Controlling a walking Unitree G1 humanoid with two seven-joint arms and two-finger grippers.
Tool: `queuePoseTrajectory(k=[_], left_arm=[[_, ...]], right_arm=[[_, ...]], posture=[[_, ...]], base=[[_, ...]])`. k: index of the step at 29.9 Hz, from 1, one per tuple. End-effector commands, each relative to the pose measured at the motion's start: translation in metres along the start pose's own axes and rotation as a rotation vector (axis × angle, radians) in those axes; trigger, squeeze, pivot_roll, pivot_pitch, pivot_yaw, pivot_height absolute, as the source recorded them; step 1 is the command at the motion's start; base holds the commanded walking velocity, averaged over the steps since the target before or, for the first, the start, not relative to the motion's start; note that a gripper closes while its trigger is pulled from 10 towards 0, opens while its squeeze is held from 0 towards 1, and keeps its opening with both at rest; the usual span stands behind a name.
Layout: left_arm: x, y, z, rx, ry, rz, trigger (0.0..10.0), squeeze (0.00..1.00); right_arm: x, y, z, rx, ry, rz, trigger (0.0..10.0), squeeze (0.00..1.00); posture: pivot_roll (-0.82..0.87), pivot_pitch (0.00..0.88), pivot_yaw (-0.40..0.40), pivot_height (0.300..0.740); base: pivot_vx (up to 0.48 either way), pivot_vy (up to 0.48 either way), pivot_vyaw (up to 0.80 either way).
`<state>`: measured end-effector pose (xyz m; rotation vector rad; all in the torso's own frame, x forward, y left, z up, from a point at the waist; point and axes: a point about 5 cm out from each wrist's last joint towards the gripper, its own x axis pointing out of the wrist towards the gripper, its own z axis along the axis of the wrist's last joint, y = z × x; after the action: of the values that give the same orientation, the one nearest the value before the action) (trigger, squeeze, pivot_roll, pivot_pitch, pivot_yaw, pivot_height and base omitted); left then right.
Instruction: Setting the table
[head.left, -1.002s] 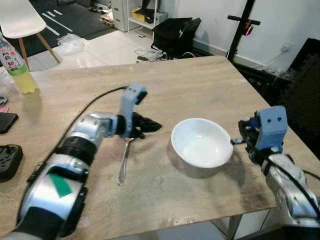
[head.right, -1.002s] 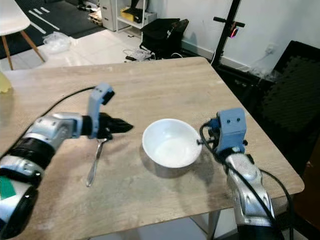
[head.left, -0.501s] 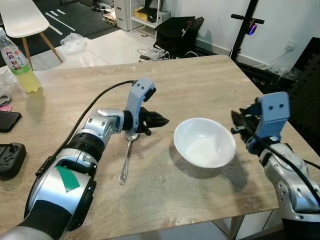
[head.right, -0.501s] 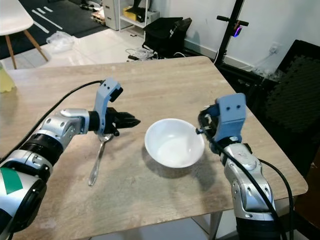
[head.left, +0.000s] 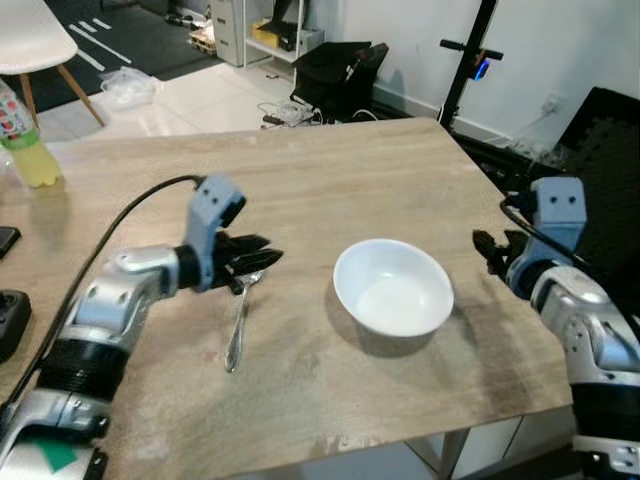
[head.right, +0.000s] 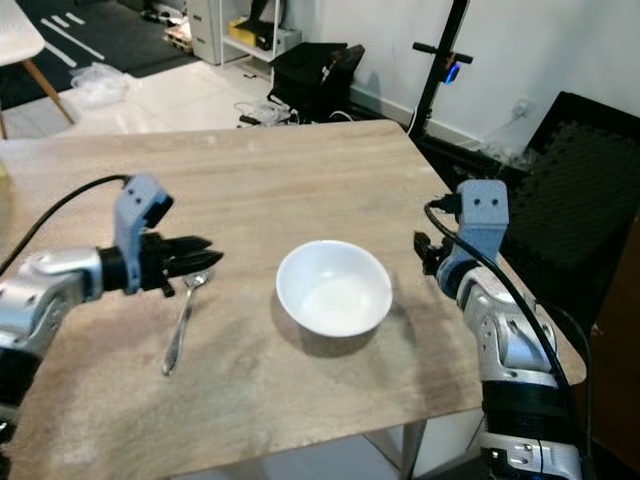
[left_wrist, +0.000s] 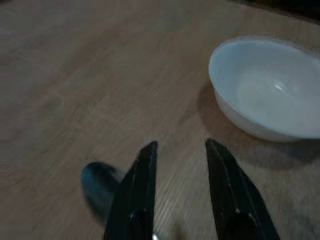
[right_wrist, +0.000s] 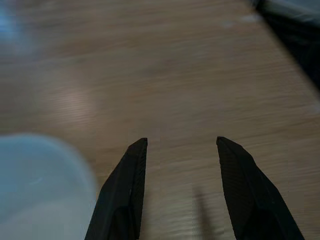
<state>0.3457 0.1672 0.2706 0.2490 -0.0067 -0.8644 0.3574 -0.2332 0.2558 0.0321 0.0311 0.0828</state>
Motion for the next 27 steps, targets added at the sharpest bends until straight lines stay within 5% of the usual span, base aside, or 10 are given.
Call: queuePoseTrajectory(k=[1, 11, 16, 24, 25, 26, 27], left_arm=[[-0.010, -0.003, -0.003, -0.013, 0.014, 0.022, 10.0, 0.00], [-0.027, -0.001, 0.011, 0.031, 0.024, 0.160, 10.0, 0.00], [-0.030, -0.027, 0.025, 0.055, -0.007, 0.058, 10.0, 0.00], [-0.032, -0.039, 0.022, 0.043, 0.008, 0.014, 10.0, 0.00], [-0.032, -0.039, 0.022, 0.039, 0.010, 0.018, 10.0, 0.00], [-0.032, -0.039, 0.022, 0.037, 0.013, 0.020, 10.0, 0.00], [-0.032, -0.039, 0.021, 0.036, 0.015, 0.022, 10.0, 0.00]], right_arm=[[-0.001, 0.001, -0.008, -0.002, 0.043, 0.048, 10.0, 0.00], [-0.013, 0.011, -0.034, -0.049, 0.136, 0.090, 10.0, 0.00], [-0.020, 0.006, -0.052, -0.041, 0.190, 0.035, 10.0, 0.00], [-0.020, 0.006, -0.057, 0.022, 0.195, 0.037, 10.0, 0.00], [-0.019, 0.008, -0.058, 0.058, 0.192, 0.050, 8.8, 0.00], [-0.018, 0.011, -0.059, 0.102, 0.188, 0.070, 2.9, 0.00], [-0.017, 0.014, -0.059, 0.144, 0.184, 0.090, 0.0, 0.00]], posture=[[0.08, 0.104, -0.074, 0.740], [0.08, 0.108, -0.043, 0.740], [0.09, 0.113, -0.021, 0.740], [0.10, 0.113, -0.019, 0.740], [0.10, 0.114, -0.020, 0.740], [0.10, 0.114, -0.021, 0.740], [0.10, 0.114, -0.021, 0.740]], base=[[0.000, 0.000, 0.00], [0.000, 0.000, 0.00], [0.000, 0.000, 0.00], [0.000, 0.000, 0.00], [0.000, 0.000, 0.00], [0.000, 0.000, 0.00], [0.000, 0.000, 0.00]])
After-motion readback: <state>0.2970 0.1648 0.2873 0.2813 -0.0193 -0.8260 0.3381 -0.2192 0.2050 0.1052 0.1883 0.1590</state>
